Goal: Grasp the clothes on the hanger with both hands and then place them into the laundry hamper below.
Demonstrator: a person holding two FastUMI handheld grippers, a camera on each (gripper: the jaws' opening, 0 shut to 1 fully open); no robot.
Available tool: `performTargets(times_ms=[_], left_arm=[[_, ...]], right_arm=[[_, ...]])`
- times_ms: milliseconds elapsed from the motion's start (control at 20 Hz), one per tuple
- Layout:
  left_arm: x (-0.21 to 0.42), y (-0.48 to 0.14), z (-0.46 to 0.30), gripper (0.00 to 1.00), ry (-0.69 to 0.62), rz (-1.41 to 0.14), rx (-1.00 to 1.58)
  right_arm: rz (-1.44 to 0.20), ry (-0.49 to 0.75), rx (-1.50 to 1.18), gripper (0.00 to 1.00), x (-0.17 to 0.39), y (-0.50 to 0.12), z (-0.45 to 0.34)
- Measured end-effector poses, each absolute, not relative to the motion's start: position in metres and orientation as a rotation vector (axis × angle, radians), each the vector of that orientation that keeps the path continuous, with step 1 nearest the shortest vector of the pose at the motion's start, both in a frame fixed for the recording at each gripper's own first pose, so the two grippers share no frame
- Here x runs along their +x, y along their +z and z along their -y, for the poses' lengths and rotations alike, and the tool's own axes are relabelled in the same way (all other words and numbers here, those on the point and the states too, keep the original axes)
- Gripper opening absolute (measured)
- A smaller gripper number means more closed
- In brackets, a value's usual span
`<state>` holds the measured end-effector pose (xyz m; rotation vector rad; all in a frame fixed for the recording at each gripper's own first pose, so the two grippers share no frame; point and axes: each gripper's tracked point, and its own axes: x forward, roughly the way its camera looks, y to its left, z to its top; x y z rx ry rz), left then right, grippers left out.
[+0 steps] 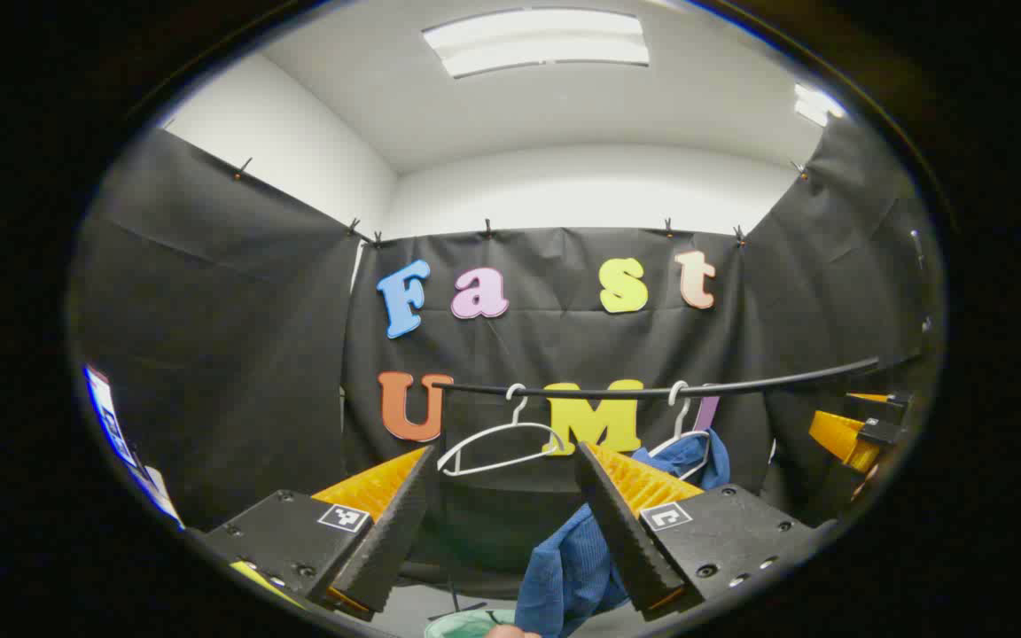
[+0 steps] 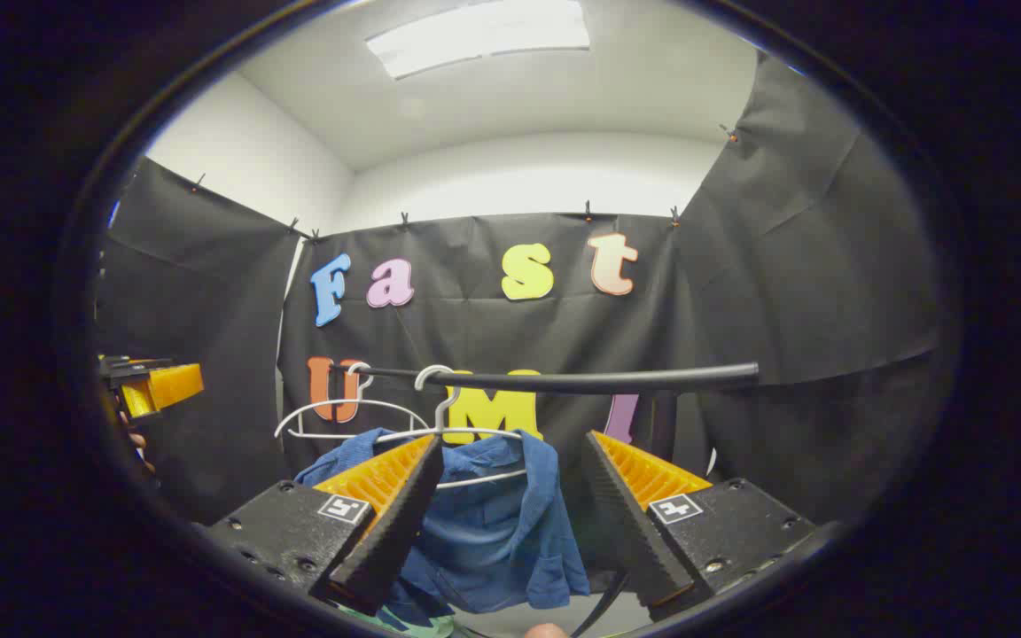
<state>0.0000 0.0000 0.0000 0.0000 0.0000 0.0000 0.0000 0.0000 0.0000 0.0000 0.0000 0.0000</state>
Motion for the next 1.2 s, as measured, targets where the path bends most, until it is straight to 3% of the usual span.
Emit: performTargets(times_ms=[600,750,1200], left_arm=[[0.021,-0.02,0.013,1.0,-0.11,-0.071,-0.047],[0.025,-0.026,0.021,0.96,-0.128,-0.087,-0.056],[0.028,-0.056,0.09,1.0,-0.273,-0.188,-0.101]], right_arm=[[-0.024,-0.086,-0.011,1.0,0.024,-0.014,-0.007],[-0.038,-0.093,-0.017,0.99,0.031,-0.018,-0.007],[-0.077,-0.098,-0.03,0.99,0.042,-0.03,-0.001]])
